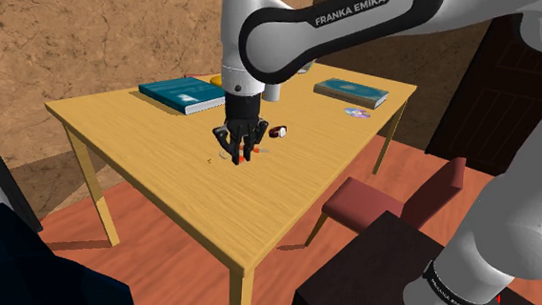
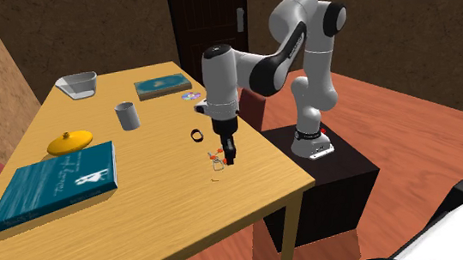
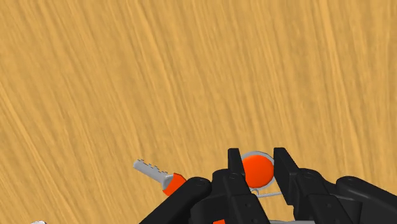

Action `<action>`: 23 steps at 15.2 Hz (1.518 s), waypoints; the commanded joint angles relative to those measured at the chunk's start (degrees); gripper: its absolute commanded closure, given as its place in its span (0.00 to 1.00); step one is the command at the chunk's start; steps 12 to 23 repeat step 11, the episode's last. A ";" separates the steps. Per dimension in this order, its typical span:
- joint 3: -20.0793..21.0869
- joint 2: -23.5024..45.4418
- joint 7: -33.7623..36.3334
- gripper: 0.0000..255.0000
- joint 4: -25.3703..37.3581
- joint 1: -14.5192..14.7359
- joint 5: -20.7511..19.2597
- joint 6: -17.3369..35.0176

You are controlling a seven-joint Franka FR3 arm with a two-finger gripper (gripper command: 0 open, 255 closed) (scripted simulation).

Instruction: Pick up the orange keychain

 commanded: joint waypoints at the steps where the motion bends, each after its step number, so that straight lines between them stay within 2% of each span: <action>1: 0.01 -0.32 -0.05 1.00 1.41 0.01 0.15 -1.75; 9: -0.11 -1.41 -0.38 1.00 6.44 -0.09 0.60 -7.78; 23: -0.12 -1.43 -0.39 1.00 6.54 -0.10 0.61 -7.89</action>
